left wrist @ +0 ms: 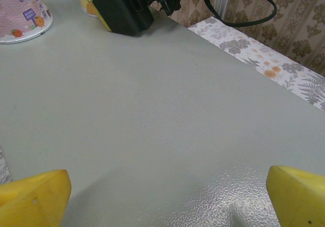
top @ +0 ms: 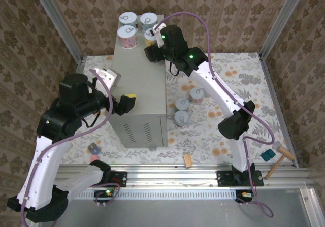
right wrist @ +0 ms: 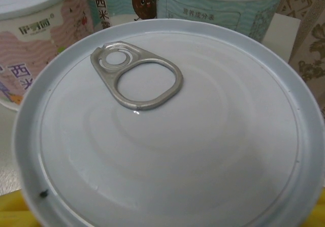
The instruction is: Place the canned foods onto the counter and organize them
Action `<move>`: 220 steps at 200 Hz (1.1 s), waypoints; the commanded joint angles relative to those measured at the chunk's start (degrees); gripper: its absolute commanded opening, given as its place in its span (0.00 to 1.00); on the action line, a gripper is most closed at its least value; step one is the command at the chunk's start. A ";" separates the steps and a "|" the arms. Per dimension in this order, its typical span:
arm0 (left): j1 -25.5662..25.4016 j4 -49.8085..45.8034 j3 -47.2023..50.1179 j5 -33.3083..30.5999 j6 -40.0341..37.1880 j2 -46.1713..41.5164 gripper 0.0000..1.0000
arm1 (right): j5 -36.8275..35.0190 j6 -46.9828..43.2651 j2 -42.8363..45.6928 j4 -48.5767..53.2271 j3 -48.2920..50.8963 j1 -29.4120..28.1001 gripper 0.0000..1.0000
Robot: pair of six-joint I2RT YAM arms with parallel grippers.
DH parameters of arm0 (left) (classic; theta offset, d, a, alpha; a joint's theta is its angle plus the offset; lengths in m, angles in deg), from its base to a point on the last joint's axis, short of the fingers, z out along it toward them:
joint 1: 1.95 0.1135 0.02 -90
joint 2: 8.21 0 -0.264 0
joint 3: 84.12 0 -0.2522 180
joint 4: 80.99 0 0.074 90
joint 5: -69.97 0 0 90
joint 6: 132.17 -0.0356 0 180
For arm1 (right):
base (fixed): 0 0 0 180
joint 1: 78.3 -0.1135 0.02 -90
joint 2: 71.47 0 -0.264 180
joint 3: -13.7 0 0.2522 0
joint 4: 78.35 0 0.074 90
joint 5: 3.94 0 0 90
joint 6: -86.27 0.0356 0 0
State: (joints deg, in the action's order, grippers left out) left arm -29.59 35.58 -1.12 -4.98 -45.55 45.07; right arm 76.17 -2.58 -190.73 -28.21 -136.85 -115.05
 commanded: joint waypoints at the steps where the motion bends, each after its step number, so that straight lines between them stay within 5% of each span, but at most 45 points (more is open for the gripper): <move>1: 0.49 0.65 -0.45 -0.01 0.84 -0.34 1.00 | 0.91 -1.15 -3.01 2.64 -2.30 0.37 0.77; 220: 0.48 -0.38 -1.31 -0.63 0.85 -0.59 1.00 | 3.69 -1.05 -10.64 5.10 -12.33 0.81 0.80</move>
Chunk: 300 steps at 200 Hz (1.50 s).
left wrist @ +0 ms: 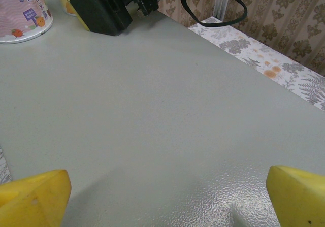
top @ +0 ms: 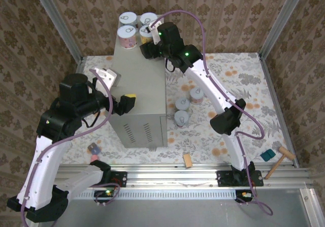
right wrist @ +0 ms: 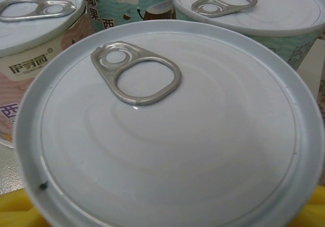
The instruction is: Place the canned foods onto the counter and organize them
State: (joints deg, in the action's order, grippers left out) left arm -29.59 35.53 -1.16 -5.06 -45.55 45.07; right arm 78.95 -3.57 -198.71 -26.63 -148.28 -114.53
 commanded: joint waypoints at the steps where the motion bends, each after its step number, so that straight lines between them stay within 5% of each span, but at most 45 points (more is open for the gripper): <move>1: 0.44 -0.36 -1.26 -0.55 0.84 -0.61 1.00 | 0.94 -0.07 -2.62 3.53 -0.91 0.28 0.80; 134: 0.49 -0.38 -1.22 -0.46 1.05 -0.67 1.00 | 2.23 0.75 0.09 3.81 0.62 0.28 0.94; 194: 0.41 -0.20 -1.51 -0.17 1.11 -0.62 1.00 | 5.38 2.72 15.78 -6.68 25.43 0.77 1.00; 237: 0.46 0.22 -1.83 0.42 1.13 -0.11 1.00 | 12.48 8.10 26.77 -14.49 40.88 6.27 1.00; 300: 0.21 1.03 -2.35 1.21 2.13 0.51 1.00 | 18.98 9.85 20.53 -10.28 30.19 13.82 1.00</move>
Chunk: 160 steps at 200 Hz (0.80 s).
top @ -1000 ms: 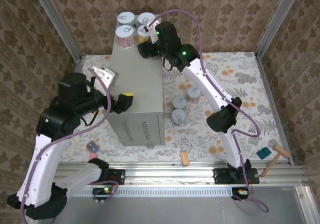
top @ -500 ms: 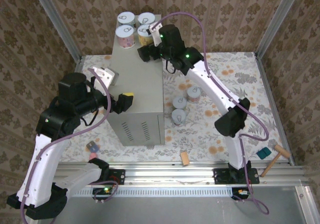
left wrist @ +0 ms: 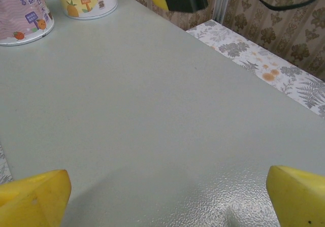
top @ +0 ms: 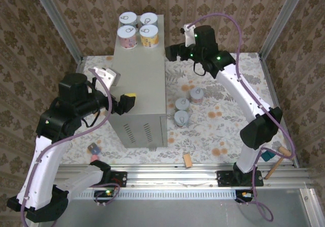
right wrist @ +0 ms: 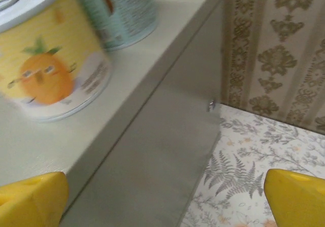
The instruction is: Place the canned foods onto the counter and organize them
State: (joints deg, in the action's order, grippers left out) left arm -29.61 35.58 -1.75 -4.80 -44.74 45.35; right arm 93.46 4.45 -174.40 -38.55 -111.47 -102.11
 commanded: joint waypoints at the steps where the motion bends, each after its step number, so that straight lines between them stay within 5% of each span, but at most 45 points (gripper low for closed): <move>1: 0.24 0.98 -1.74 0.95 1.37 0.18 1.00 | 4.60 1.88 -4.03 1.72 -6.93 1.49 1.00; 86: 0.05 -0.60 -2.64 -0.33 0.99 0.54 1.00 | 8.10 1.97 -23.80 12.95 -35.43 3.42 1.00; 160: -0.03 -0.62 -2.77 -0.81 0.57 0.93 1.00 | 9.56 2.66 -25.98 12.95 -36.78 3.33 1.00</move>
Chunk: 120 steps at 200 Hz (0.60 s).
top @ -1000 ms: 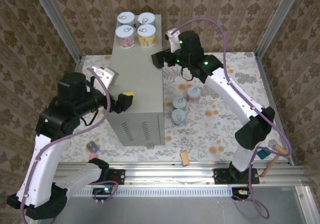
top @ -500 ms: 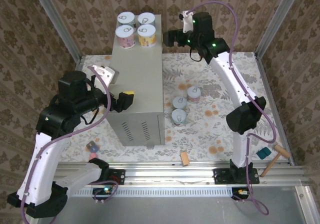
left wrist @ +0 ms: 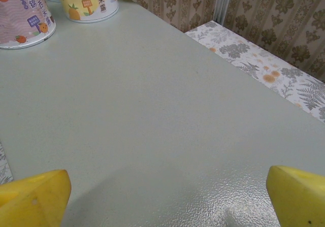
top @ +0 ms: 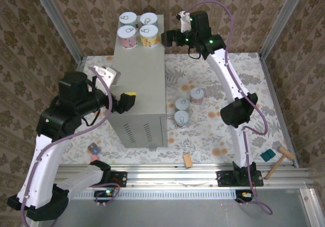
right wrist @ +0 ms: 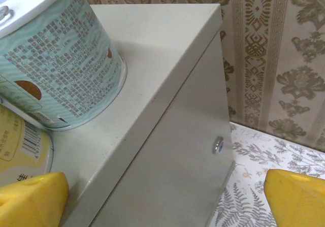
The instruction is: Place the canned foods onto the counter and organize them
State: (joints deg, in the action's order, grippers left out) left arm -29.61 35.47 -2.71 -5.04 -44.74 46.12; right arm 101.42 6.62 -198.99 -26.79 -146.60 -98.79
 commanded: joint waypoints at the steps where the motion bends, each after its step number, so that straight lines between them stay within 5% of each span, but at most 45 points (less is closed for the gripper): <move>1: -0.03 -0.50 -1.81 -0.57 0.56 0.17 1.00 | 1.65 0.48 -1.40 1.21 -1.70 0.01 1.00; 120: -0.04 -0.62 -1.90 -0.56 0.81 0.26 1.00 | 3.63 0.77 -2.82 1.14 -2.78 -0.33 1.00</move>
State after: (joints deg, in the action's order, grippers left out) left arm -29.61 35.32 -2.71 -5.04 -44.72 46.49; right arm 103.28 7.01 -200.17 -26.87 -147.89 -98.73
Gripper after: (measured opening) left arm 0.999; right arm 0.999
